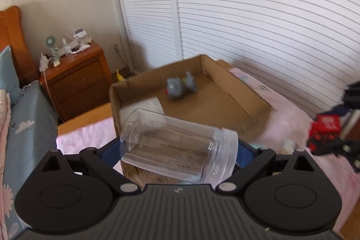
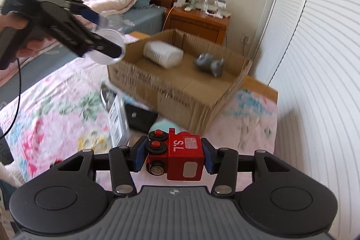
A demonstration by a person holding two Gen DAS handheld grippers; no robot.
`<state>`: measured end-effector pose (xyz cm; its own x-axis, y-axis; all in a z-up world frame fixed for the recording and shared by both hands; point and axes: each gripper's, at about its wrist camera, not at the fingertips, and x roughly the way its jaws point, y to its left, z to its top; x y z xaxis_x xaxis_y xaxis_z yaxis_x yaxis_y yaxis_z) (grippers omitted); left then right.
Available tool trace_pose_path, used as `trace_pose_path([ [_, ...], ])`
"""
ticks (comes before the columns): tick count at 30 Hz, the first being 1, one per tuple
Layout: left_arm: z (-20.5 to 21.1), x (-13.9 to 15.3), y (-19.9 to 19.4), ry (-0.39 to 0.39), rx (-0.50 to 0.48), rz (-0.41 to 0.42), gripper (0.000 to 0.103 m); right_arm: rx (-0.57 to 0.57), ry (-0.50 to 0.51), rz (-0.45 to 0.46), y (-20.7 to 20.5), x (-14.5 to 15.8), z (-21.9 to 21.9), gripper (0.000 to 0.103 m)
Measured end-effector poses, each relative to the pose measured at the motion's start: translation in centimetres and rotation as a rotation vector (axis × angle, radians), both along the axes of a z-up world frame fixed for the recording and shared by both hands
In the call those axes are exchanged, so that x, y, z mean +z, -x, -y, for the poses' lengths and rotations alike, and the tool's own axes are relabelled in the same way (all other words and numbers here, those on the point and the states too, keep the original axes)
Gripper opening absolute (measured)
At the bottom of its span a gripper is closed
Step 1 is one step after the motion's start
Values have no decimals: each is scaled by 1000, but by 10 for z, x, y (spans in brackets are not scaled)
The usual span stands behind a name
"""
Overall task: Organize rigid objects
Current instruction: 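Carry both over cardboard box and open left gripper to drop clear jar, then open right gripper to drop red train into cardboard box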
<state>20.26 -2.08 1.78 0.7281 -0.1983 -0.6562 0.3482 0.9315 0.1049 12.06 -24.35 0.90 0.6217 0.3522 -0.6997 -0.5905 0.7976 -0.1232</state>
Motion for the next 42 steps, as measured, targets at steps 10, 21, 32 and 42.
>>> trace_pose_path([
  [10, -1, -26, -40, 4, 108, -7, 99, 1, -24, 28, -19, 16, -16, 54],
  [21, -30, -43, 38, 110, 120, -1, 99, -5, -34, 16, -43, 27, -28, 54],
  [32, -47, -52, 91, 109, 195, 15, 99, -32, 8, 3, -122, 34, -63, 54],
  [42, -67, -56, 105, 138, 272, 1, 99, -163, 36, -6, -191, 22, -86, 99],
])
